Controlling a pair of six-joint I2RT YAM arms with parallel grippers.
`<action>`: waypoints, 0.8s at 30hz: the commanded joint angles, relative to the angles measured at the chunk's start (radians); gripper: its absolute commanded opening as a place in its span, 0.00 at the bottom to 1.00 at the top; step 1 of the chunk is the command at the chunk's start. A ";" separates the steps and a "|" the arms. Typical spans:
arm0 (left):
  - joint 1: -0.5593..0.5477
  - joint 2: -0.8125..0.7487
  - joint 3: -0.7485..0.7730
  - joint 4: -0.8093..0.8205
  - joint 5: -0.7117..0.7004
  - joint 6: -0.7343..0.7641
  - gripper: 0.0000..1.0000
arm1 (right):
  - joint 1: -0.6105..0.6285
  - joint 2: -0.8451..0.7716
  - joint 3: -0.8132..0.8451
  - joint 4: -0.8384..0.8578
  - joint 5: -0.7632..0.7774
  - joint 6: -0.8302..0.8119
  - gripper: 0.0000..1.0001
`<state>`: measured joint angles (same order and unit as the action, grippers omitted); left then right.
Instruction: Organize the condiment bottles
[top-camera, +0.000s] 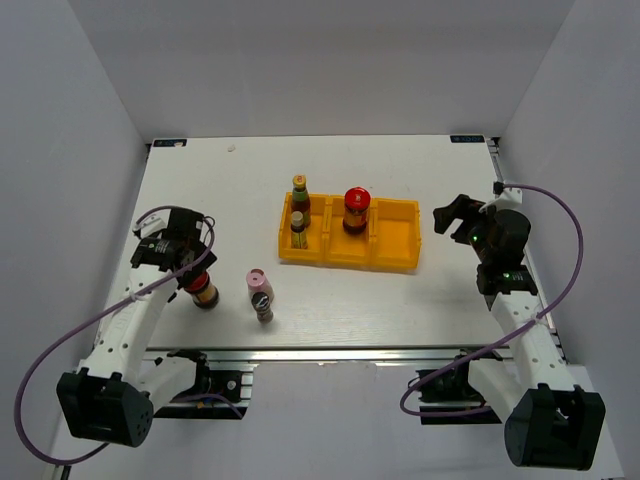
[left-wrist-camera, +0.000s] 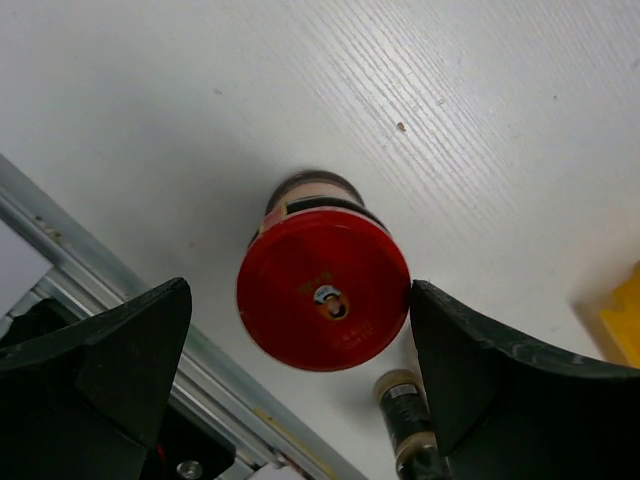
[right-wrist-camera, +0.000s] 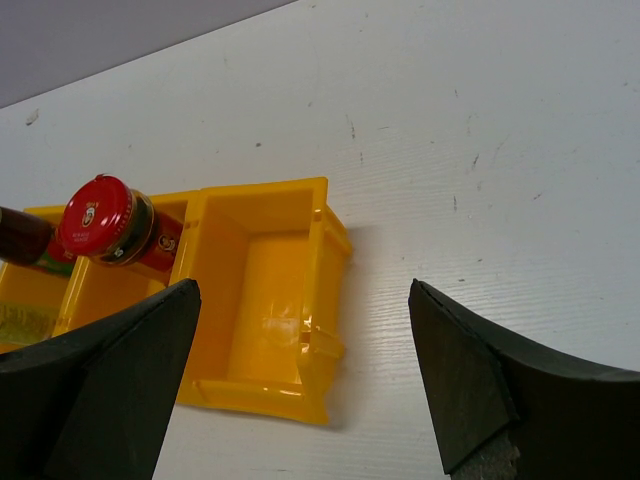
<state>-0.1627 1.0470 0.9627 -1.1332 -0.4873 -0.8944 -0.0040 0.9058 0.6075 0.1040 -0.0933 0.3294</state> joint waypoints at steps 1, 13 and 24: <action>0.022 0.030 -0.045 0.075 0.061 0.040 0.98 | 0.002 -0.002 0.031 0.017 -0.011 -0.006 0.89; 0.028 0.008 -0.074 0.110 0.104 0.069 0.74 | 0.002 -0.005 0.024 0.030 -0.023 0.000 0.89; 0.028 -0.008 0.132 0.092 0.161 0.146 0.28 | 0.002 -0.018 0.023 0.030 -0.025 0.003 0.89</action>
<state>-0.1383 1.0824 0.9321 -1.0740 -0.3401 -0.7876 -0.0040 0.9047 0.6075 0.1043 -0.1081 0.3321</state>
